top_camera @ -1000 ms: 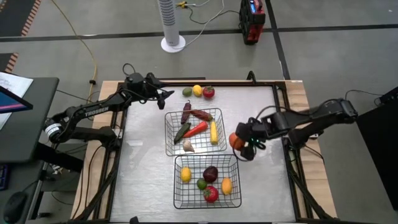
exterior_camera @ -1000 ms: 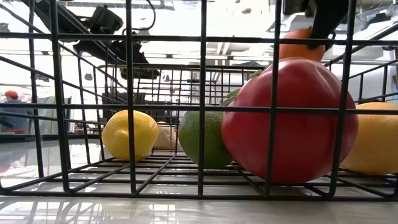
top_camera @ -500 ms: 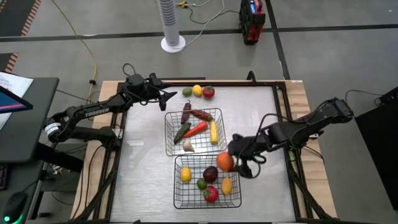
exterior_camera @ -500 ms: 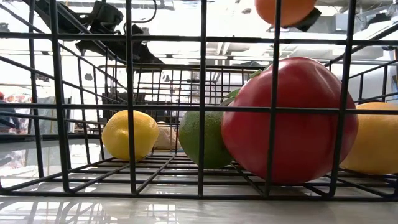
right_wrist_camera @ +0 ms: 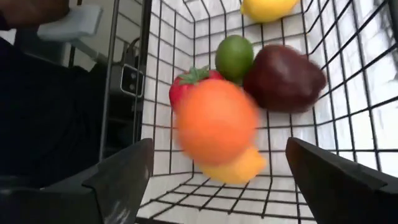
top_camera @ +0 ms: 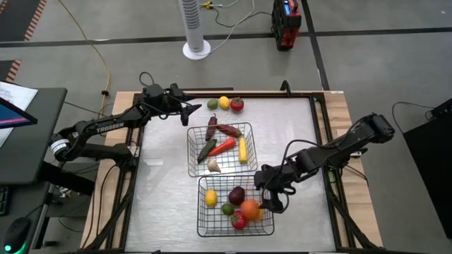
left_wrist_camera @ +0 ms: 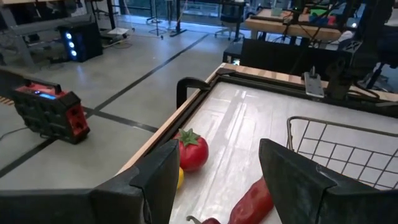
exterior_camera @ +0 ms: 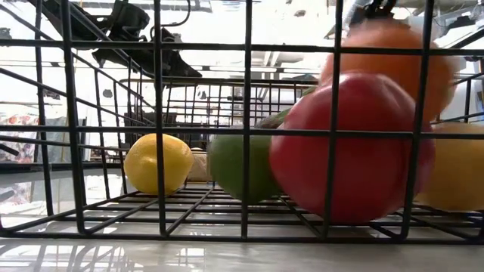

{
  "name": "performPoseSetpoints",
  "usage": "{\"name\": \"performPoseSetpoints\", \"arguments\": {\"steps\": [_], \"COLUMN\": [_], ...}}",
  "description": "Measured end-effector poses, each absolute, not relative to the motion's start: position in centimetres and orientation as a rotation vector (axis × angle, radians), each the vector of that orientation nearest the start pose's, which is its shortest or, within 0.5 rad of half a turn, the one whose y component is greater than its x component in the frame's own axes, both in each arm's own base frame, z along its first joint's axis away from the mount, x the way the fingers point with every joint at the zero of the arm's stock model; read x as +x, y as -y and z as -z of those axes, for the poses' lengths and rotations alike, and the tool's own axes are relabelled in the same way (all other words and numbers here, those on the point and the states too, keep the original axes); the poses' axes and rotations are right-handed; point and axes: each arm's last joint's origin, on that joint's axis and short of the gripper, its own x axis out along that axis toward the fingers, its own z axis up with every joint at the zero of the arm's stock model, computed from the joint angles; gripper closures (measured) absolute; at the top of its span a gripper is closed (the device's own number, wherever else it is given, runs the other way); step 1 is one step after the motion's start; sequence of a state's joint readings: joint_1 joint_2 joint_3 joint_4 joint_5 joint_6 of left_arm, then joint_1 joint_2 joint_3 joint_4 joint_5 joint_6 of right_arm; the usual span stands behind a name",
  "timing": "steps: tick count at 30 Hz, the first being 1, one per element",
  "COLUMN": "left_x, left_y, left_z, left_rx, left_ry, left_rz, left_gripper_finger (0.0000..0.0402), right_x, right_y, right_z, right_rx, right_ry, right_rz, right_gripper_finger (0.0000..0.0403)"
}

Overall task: Sort produce into baskets
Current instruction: Put the orange into the bottom wire basket, then put the lime into the bottom wire basket

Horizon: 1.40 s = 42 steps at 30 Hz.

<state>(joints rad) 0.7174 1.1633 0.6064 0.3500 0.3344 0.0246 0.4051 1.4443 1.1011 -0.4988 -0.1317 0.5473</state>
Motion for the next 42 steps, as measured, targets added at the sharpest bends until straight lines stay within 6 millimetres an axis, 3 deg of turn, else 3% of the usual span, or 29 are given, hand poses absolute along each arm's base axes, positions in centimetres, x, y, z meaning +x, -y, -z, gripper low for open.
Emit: {"name": "performPoseSetpoints", "arguments": {"steps": [4,7,13,22,32,37,42], "left_x": [19.3,19.3,19.3,19.1,17.9,18.2,19.9], "left_y": [-15.6,-15.6,-15.6,-15.9,-17.1,-18.7,-20.7], "left_z": [-24.8,-24.8,-24.8,-24.5,-24.1,-23.8,-23.8], "left_rx": [-0.08,-0.087,-0.114,-0.098,-0.166,-0.248,-0.304], "left_ry": [-0.185,-0.183,-0.178,-0.209,-0.24,-0.323,-0.418], "left_rz": [-0.379,-0.38,-0.393,-0.489,-0.583,-0.581,-0.57], "left_gripper_finger": [0.0194,0.0194,0.0194,0.0194,0.0194,0.0194,0.0194], "right_x": [26.9,25.4,22.4,19.0,16.2,16.2,16.7], "right_y": [-11.5,-10.3,-6.4,-0.5,3.3,5.1,6.7], "right_z": [-27.6,-28.6,-29.4,-25.6,-22.2,-22.6,-23.5], "right_rx": [0.348,0.25,0.187,0.213,0.243,0.215,0.239], "right_ry": [-0.938,-0.921,-0.861,-0.731,-0.669,-0.588,-0.447], "right_rz": [-0.25,-0.143,0.005,0.186,0.189,0.254,0.334], "right_gripper_finger": [0.0008,0.0008,0.0008,0.0009,0.0009,0.0009,0.0009]}}
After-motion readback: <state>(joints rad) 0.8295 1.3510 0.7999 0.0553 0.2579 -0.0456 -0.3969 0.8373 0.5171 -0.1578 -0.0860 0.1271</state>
